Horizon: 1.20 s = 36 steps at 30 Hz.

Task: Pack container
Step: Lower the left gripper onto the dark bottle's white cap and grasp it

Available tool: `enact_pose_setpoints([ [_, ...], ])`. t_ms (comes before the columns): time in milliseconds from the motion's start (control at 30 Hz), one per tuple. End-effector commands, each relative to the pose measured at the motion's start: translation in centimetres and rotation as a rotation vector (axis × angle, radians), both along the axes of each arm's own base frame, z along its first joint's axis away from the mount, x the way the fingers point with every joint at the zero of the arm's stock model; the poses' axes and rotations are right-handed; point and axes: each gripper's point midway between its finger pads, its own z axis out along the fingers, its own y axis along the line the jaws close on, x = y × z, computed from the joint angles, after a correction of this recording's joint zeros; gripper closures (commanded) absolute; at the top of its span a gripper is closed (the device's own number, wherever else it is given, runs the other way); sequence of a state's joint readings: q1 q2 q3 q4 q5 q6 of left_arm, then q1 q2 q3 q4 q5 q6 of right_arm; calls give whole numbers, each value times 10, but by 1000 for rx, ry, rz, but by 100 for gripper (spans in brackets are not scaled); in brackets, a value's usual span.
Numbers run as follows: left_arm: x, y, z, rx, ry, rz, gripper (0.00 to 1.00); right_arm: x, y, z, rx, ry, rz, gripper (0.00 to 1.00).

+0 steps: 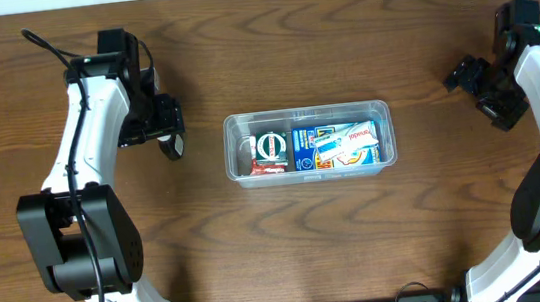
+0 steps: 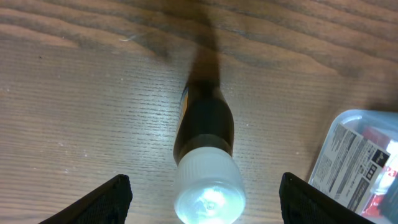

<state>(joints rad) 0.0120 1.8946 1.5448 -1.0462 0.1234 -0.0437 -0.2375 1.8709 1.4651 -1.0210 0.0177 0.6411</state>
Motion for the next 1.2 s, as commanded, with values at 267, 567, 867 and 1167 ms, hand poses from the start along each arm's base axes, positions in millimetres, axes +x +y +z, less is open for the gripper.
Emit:
enact_pose_setpoints([
  [267,-2,1,-5,-1,11,42,29,2,-1,0,-5,0,11,1],
  [567,-6,-3,-22,-2,17,32,30,2,-1,0,-5,0,11,1],
  [867,3,-3,-22,-2,-21,32,44,2,-1,0,-5,0,11,1],
  [1167,10,-3,-21,-3,-51,32,69,2,-1,0,-5,0,11,1],
])
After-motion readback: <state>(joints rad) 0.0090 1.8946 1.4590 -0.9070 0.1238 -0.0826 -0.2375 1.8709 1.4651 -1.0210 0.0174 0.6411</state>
